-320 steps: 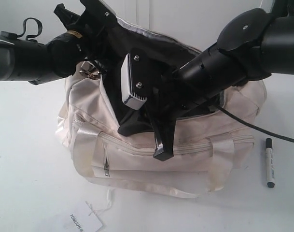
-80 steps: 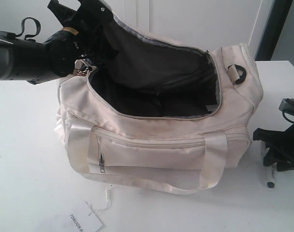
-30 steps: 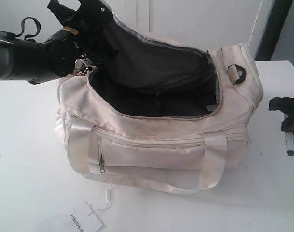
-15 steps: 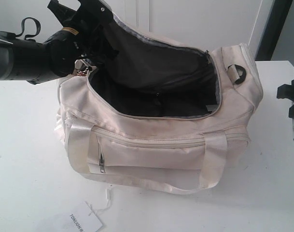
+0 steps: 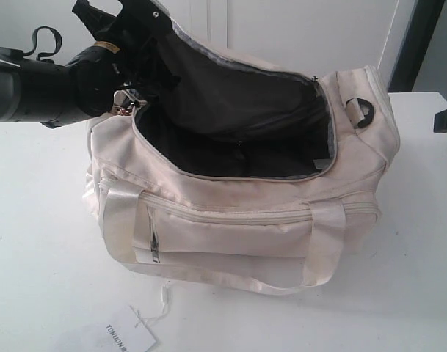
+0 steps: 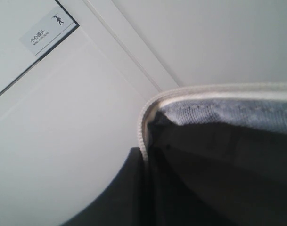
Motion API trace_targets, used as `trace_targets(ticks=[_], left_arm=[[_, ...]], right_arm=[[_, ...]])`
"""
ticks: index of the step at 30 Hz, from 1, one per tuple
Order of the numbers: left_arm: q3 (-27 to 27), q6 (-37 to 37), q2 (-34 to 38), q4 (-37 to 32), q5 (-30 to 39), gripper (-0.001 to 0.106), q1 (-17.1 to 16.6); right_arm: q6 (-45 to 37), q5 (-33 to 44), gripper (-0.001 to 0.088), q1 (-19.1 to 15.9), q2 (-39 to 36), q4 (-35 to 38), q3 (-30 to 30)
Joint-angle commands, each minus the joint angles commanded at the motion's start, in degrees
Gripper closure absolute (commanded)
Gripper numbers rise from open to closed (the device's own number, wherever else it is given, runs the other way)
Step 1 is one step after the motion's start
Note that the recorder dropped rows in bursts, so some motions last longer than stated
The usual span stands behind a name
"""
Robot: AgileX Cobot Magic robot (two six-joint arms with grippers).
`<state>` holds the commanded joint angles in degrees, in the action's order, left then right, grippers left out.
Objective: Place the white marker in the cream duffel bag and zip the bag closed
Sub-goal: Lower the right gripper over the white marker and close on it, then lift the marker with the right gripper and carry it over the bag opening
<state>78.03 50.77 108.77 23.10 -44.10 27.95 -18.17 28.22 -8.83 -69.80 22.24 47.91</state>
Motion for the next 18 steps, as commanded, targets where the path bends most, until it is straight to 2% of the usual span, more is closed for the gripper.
trace_targets(ticks=[6,12,18], left_arm=[[0.00,0.00,0.00,0.00,0.00,0.105,0.00],[0.00,0.00,0.00,0.00,0.00,0.105,0.00],[0.00,0.10,0.00,0.00,0.00,0.105,0.00]], right_arm=[[-10.18,-2.38,0.0868,4.91,2.58,4.09,0.00],[-10.54,-3.52,0.0868,8.68,3.44,4.09,0.54],[-10.93,0.26,0.0868,11.58,3.44,4.09,4.45]])
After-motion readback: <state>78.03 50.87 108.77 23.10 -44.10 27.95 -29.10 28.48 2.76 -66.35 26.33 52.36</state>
